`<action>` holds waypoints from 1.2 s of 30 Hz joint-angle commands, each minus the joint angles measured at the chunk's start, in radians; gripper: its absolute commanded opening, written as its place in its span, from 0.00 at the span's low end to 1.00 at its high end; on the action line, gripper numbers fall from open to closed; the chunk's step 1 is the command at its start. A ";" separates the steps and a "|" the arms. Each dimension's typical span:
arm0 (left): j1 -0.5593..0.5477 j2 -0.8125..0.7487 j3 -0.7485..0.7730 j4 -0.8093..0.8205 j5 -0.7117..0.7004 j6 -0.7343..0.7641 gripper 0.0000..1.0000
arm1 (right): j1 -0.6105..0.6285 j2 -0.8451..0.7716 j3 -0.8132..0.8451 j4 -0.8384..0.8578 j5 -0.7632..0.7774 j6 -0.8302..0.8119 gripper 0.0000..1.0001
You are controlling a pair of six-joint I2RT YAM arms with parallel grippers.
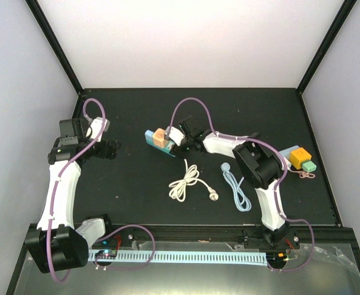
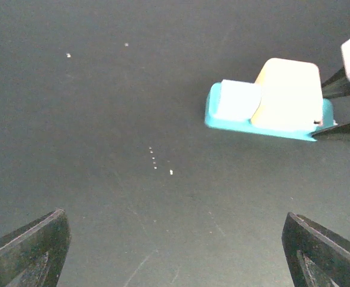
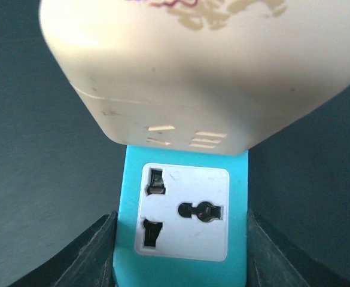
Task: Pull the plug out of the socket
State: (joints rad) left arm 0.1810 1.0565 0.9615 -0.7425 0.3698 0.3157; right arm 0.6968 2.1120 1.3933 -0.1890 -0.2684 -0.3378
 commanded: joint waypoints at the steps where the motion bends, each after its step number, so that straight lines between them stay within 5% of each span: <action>1: -0.006 -0.007 0.039 -0.074 0.128 0.098 0.99 | 0.030 -0.058 -0.070 -0.009 -0.126 -0.174 0.40; 18: -0.006 -0.089 -0.081 -0.024 0.231 0.175 0.99 | 0.032 -0.164 -0.222 -0.077 -0.310 -0.406 0.37; 26: -0.006 -0.242 -0.204 -0.014 0.288 0.441 0.99 | 0.031 -0.202 -0.293 -0.093 -0.326 -0.484 0.37; 36: -0.014 -0.220 -0.232 -0.109 0.391 0.632 0.99 | 0.030 -0.228 -0.353 -0.104 -0.333 -0.522 0.43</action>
State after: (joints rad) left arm 0.1787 0.8139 0.7410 -0.8024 0.6739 0.8196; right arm 0.7231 1.9072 1.0824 -0.2466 -0.5808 -0.8139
